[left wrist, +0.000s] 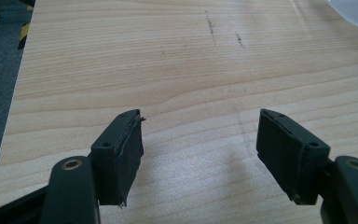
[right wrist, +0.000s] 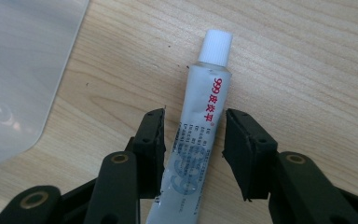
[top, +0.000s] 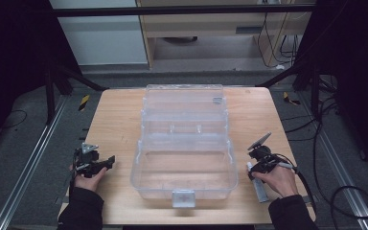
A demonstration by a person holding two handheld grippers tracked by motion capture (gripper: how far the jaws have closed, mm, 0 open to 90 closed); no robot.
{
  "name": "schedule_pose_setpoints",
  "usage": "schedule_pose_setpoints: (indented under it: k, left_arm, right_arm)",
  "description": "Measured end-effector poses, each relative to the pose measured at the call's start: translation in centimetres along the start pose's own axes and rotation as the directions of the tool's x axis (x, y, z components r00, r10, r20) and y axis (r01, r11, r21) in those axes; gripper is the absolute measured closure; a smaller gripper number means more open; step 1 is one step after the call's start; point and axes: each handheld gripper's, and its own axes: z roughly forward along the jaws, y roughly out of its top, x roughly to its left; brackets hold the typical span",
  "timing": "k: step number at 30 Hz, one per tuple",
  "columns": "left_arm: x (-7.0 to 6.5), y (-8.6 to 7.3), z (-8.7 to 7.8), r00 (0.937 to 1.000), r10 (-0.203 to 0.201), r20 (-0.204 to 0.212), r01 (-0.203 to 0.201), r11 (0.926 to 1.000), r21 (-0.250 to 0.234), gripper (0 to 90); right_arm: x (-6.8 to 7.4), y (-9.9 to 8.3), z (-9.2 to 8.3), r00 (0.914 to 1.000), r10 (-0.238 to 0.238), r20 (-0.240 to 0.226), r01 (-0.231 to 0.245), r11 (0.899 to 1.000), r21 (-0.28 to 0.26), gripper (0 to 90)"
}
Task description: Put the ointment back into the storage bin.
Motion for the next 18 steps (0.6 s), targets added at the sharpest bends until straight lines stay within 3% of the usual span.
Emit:
schedule_pose_setpoints:
  k: [18]
  left_arm:
    - [0.04,0.00,-0.01,1.0000,-0.001,0.001,0.001,1.0000,0.000,31.3]
  right_arm:
    - [0.23,0.45,0.99,0.9999,-0.005,0.013,0.005,0.999,0.050,68.3]
